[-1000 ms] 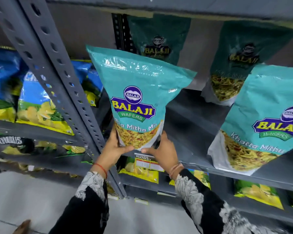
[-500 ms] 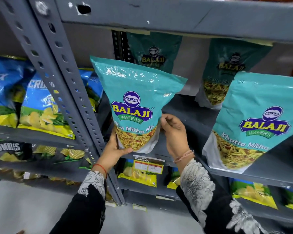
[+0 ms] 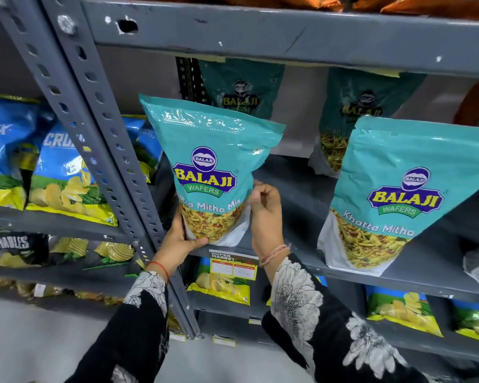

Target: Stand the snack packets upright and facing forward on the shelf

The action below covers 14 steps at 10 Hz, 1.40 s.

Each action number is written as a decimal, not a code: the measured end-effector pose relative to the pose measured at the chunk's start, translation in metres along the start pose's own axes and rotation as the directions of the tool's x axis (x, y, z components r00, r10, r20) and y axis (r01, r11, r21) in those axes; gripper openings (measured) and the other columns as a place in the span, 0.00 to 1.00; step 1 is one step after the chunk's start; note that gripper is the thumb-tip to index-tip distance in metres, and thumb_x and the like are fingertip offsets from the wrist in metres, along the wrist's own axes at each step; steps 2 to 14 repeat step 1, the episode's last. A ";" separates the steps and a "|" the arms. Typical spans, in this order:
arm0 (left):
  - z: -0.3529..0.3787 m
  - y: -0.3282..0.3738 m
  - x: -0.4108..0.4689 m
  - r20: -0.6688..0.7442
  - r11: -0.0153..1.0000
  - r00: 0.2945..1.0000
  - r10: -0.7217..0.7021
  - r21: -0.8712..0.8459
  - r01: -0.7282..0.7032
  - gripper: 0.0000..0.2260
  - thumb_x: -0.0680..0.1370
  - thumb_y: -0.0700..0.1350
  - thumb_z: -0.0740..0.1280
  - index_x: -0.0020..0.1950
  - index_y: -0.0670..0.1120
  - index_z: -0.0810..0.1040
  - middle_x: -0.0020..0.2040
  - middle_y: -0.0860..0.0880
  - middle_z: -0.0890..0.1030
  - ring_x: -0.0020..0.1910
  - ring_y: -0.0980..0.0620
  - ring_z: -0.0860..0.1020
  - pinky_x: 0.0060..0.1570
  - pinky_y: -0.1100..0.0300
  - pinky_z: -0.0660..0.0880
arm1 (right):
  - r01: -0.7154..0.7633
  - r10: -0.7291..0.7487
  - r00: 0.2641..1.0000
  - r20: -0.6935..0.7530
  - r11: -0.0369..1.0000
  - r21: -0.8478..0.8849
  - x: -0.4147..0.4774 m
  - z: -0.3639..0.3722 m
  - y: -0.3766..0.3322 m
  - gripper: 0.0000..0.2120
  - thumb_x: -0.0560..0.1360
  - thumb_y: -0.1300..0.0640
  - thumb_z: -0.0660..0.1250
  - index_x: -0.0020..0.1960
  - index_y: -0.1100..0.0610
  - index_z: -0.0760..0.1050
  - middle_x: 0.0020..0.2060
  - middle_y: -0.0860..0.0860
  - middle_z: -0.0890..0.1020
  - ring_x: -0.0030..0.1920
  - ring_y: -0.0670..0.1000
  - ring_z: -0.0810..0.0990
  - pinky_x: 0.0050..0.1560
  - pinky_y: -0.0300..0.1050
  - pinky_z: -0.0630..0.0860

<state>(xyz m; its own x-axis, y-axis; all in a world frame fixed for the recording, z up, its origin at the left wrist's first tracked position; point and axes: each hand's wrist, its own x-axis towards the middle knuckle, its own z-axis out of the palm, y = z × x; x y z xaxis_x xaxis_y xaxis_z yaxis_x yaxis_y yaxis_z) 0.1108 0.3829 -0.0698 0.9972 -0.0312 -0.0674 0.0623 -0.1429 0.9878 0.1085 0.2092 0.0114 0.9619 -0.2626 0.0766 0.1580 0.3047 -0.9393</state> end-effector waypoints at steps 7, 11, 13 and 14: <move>0.005 0.006 -0.010 -0.015 0.999 0.999 0.043 -0.021 -0.044 0.46 0.60 0.38 0.72 0.73 0.52 0.53 0.70 0.48 0.68 0.69 0.49 0.66 0.70 0.49 0.62 | 0.120 -0.108 0.991 0.079 0.976 -0.179 -0.030 -0.036 0.005 0.10 0.76 0.64 0.61 0.53 0.51 0.68 0.62 0.55 0.72 0.63 0.52 0.71 0.67 0.46 0.66; 0.005 0.006 -0.010 -0.015 0.999 0.999 0.043 -0.021 -0.044 0.46 0.60 0.38 0.72 0.73 0.52 0.53 0.70 0.48 0.68 0.69 0.49 0.66 0.70 0.49 0.62 | 0.120 -0.108 0.991 0.079 0.976 -0.179 -0.030 -0.036 0.005 0.10 0.76 0.64 0.61 0.53 0.51 0.68 0.62 0.55 0.72 0.63 0.52 0.71 0.67 0.46 0.66; 0.005 0.006 -0.010 -0.015 0.999 0.999 0.043 -0.021 -0.044 0.46 0.60 0.38 0.72 0.73 0.52 0.53 0.70 0.48 0.68 0.69 0.49 0.66 0.70 0.49 0.62 | 0.120 -0.108 0.991 0.079 0.976 -0.179 -0.030 -0.036 0.005 0.10 0.76 0.64 0.61 0.53 0.51 0.68 0.62 0.55 0.72 0.63 0.52 0.71 0.67 0.46 0.66; 0.005 0.006 -0.010 -0.015 0.999 0.999 0.043 -0.021 -0.044 0.46 0.60 0.38 0.72 0.73 0.52 0.53 0.70 0.48 0.68 0.69 0.49 0.66 0.70 0.49 0.62 | 0.120 -0.108 0.991 0.079 0.976 -0.179 -0.030 -0.036 0.005 0.10 0.76 0.64 0.61 0.53 0.51 0.68 0.62 0.55 0.72 0.63 0.52 0.71 0.67 0.46 0.66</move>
